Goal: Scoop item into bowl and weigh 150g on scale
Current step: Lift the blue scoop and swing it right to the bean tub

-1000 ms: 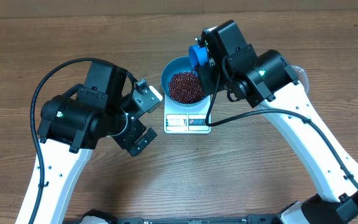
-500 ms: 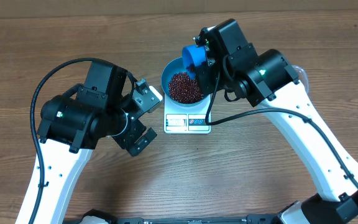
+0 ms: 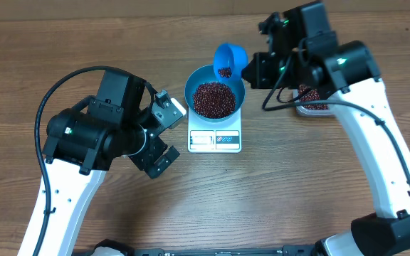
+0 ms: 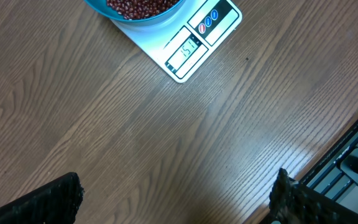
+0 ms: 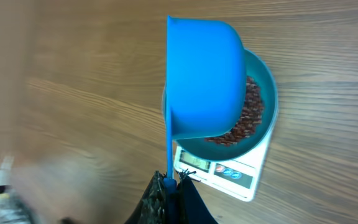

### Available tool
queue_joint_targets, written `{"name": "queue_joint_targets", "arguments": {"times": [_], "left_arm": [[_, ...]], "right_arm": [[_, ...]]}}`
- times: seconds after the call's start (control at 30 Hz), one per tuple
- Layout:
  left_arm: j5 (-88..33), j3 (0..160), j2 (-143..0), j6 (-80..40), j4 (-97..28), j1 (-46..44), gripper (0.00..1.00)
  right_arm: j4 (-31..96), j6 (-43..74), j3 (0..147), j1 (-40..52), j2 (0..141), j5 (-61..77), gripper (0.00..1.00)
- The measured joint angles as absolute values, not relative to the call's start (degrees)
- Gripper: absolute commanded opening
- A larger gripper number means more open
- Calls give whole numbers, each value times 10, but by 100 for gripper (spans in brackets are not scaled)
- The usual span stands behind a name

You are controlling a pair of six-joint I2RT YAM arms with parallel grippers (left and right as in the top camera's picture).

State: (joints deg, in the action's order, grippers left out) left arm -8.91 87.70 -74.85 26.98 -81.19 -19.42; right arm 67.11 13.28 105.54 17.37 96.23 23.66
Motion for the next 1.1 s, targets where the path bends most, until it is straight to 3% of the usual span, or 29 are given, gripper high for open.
{"name": "queue_joint_targets", "arguments": {"times": [0.27, 0.57, 1.1], "left_arm": [[-89, 877, -748, 270, -812, -194, 100], [-89, 877, -748, 270, -812, -194, 100], [-89, 877, -748, 270, -812, -194, 99]], "right_arm": [[700, 106, 1056, 57, 962, 304, 4], [776, 42, 1056, -33, 962, 142, 4], [811, 17, 1057, 57, 1008, -185, 4]]}}
